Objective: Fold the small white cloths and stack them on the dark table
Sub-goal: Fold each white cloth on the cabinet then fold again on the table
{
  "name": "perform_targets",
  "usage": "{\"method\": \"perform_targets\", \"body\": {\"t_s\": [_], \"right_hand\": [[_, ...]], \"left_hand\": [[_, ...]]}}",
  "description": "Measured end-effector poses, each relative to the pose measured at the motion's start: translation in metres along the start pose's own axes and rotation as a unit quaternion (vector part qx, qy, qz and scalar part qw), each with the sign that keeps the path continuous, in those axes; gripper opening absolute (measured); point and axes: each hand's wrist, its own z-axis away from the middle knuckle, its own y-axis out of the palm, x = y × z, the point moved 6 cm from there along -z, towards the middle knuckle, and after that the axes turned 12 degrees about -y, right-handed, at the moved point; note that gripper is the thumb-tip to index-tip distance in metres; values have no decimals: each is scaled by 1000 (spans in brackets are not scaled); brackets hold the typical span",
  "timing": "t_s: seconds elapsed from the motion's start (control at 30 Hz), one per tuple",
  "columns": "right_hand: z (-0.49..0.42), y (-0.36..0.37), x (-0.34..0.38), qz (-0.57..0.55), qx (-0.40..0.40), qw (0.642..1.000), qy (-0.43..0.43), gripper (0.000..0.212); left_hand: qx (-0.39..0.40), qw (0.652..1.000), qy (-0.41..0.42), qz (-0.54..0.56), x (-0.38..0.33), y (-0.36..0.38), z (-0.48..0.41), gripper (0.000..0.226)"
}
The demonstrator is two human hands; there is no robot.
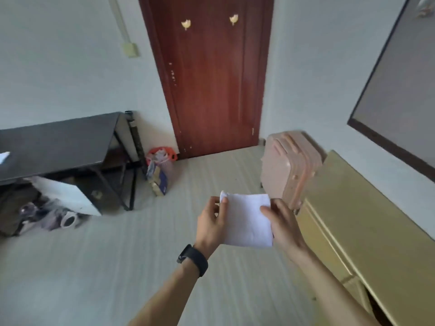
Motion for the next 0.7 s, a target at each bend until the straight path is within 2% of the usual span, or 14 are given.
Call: {"method": "perform_targets", "body": {"t_s": [0.1, 0.23, 0.3, 0.4, 0.5, 0.7], "right_hand": [[-3, 122, 29, -31, 93, 995, -7, 28], [1, 292, 55, -69, 235, 969, 15, 35], [7, 370, 68, -74, 288, 955, 18, 34], [12, 470, 87, -82, 337, 938, 22, 27], [12, 556, 107, -90, 378, 921, 21, 30], [-12, 705, 132, -90, 443, 892, 10, 29]], "left_hand": [[-20, 998, -44, 37, 39, -120, -20, 37], [-16, 993, -95, 70, 93, -280, -45, 17], [-29, 989, -114, 91, 114, -354, -50, 26], [-56, 982, -140, 117, 135, -450, -53, 37], [-87, 973, -153, 150, 154, -527, -62, 29], [-143, 956, -171, 192, 186, -645, -107, 28]]}}
